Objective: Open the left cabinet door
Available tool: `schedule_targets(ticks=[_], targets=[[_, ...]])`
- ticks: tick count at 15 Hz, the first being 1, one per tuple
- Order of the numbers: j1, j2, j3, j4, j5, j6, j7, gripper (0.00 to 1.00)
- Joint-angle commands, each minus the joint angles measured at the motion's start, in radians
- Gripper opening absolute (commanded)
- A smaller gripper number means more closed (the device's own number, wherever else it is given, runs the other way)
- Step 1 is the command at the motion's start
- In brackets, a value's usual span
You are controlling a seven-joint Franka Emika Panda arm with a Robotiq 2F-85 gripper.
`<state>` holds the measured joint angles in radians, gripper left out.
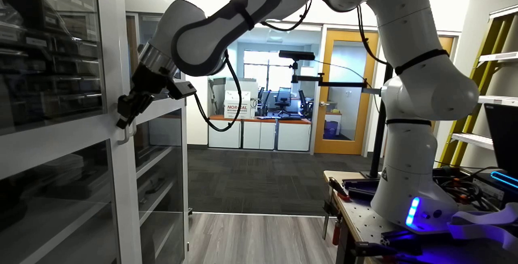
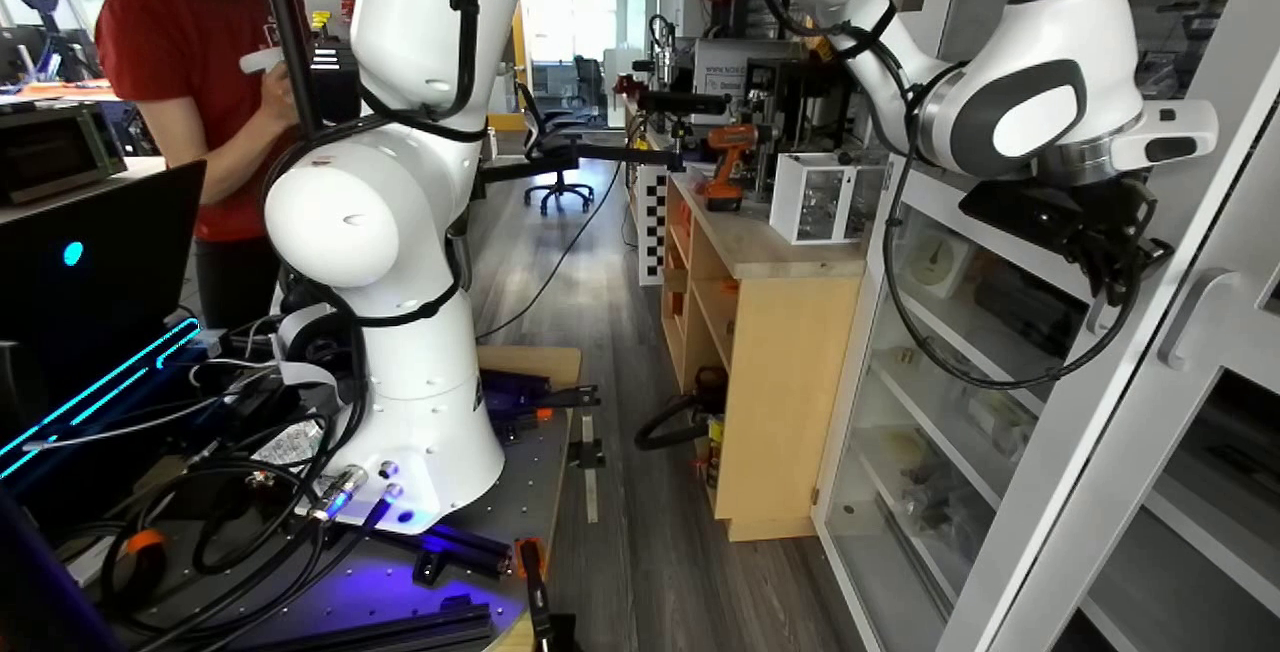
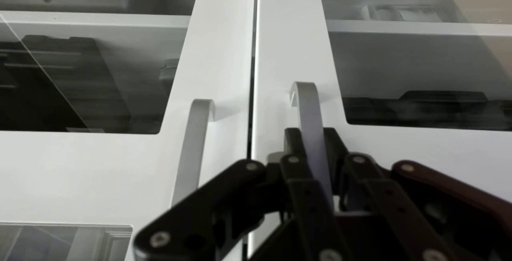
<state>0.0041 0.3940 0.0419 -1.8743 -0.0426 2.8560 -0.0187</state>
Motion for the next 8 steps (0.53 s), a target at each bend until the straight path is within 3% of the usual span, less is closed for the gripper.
schedule_targets(ticks=[1,5,8], targets=[[0.006,-0.107,-0.004,-0.123,0.011,0.019,0.002,0.04],[0.028,-0.195,-0.027,-0.234,-0.009,0.019,0.05,0.04],[0.07,-0.278,-0.066,-0.333,-0.071,0.011,0.162,0.04]])
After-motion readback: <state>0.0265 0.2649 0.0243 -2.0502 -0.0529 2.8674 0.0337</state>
